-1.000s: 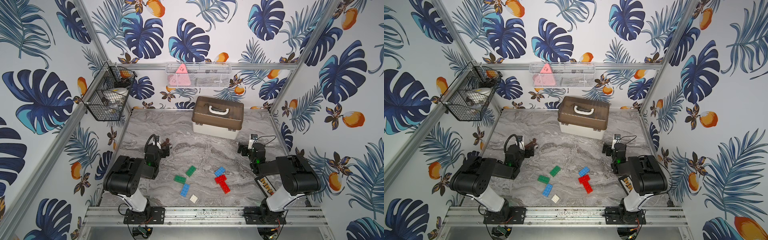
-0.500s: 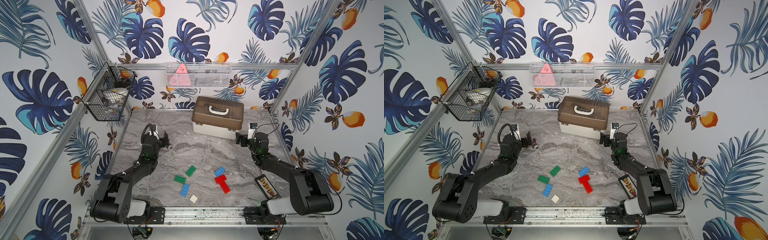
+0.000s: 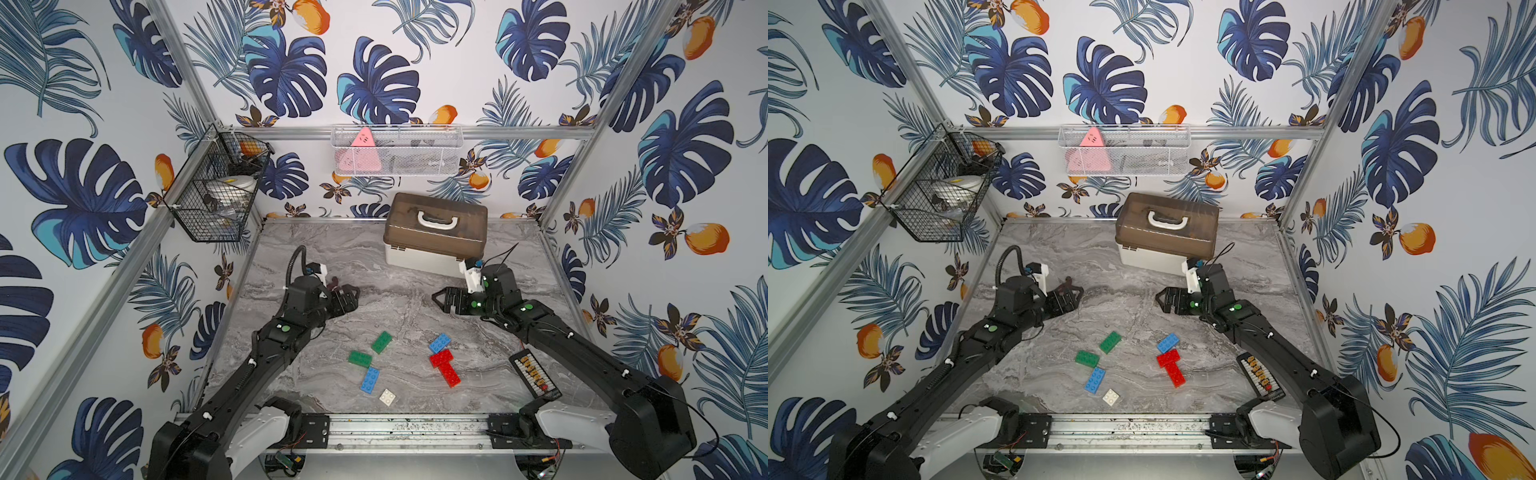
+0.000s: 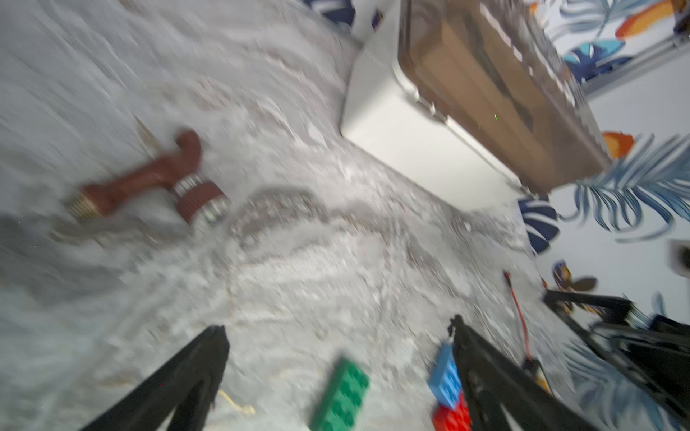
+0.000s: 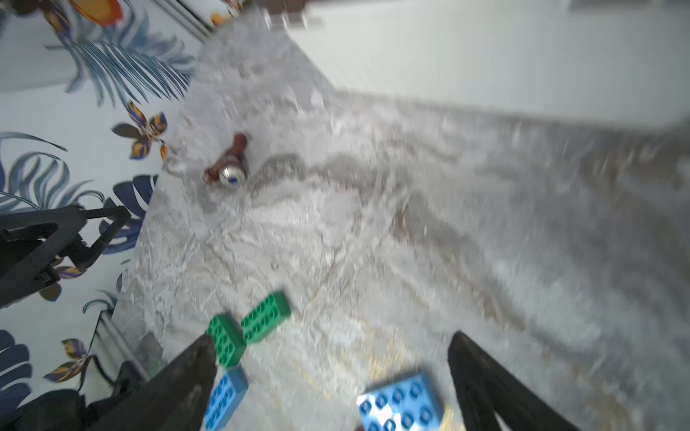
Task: Assemble a small pinwheel with lego
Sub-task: Move the lego brick at the center of the board.
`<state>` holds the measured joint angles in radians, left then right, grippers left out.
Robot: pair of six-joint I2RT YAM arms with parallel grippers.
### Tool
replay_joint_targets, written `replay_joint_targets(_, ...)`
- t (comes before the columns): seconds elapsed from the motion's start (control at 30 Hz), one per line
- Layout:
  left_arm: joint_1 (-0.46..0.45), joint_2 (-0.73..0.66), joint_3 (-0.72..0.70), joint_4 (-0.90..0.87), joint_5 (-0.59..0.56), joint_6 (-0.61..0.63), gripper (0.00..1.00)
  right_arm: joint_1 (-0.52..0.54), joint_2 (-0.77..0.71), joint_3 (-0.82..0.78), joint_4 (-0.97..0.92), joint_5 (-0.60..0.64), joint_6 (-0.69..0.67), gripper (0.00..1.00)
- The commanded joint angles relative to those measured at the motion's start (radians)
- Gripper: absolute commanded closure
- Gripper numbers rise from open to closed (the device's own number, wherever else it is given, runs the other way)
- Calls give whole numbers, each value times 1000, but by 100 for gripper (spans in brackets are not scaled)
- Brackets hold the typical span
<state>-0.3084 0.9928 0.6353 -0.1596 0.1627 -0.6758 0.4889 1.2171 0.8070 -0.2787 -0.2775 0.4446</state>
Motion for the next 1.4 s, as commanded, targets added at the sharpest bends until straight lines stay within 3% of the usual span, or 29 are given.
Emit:
replay_joint_targets(0.0, -139, 13, -26, 5, -1, -180, 1, 68, 16, -6, -223, 73, 157, 3)
replay_joint_targets(0.17, -338, 173, 44, 23, -78, -183, 1, 111, 68, -70, -185, 69, 244, 12)
replay_joint_targets(0.4, -469, 250, 60, 76, -145, -220, 1, 116, 203, -55, -124, 23, 275, 18)
replay_joint_targets(0.53, -475, 252, 65, 69, -148, -219, 2, 116, 275, -25, -116, 16, 267, 21)
replay_joint_targets(0.67, -475, 216, 60, 31, -183, -213, 2, 123, 329, 8, -105, 19, 255, 32)
replay_joint_targets(1.1, -457, 169, 76, -75, -231, -184, 3, 173, 547, 251, -368, 147, 116, 57)
replay_joint_targets(1.2, -403, 126, 37, -67, -197, -228, 4, 183, 594, 320, -417, 168, 44, 64)
replay_joint_targets(1.37, -293, 57, -33, -21, -94, -275, 6, 193, 702, 502, -513, 200, -196, 68)
